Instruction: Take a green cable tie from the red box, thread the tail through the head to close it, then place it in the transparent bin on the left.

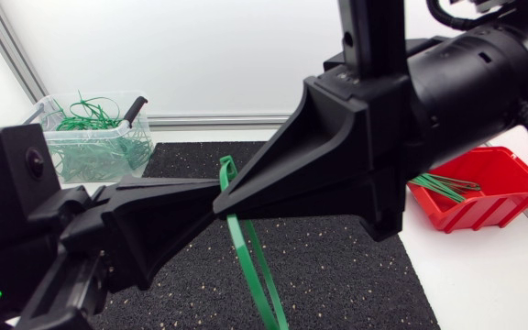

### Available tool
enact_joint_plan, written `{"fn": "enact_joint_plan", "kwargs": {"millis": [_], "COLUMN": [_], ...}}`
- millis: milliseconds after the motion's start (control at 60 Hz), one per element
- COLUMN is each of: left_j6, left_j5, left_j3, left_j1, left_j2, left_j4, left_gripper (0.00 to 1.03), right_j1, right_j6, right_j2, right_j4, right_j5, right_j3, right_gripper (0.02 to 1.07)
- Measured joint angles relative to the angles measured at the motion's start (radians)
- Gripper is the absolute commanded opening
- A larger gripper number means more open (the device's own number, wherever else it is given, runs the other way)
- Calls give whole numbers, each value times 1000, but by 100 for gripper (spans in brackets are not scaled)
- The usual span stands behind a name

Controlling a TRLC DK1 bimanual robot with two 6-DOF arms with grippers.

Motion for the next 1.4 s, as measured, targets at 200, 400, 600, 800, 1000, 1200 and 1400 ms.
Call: {"fn": "enact_joint_plan", "kwargs": {"millis": [200, 400, 600, 800, 1000, 1200, 1400], "left_j6": [30, 52, 56, 56, 56, 56, 58], "left_j5": [-25, -50, -46, -46, -48, -51, -85], "left_j3": [8, 18, 18, 18, 18, 18, 18], "left_j1": [-18, -18, -18, -18, -24, -31, -51], "left_j2": [2, 2, 2, 2, 2, 2, 2], "left_j4": [-12, -12, -8, -8, -8, -8, -16], "left_gripper": [4, 4, 4, 4, 4, 4, 4], "right_j1": [0, -19, -45, -53, -52, -52, -53], "right_j6": [0, 0, 4, 16, 22, 23, 23], "right_j2": [23, 21, -5, -7, -6, 2, 31], "right_j4": [-1, -8, -8, -7, -7, -7, -3], "right_j5": [-11, -11, -10, -10, -11, -10, -11], "right_j3": [3, 14, 14, 14, 14, 14, 14], "right_gripper": [7, 7, 7, 7, 7, 7, 7]}}
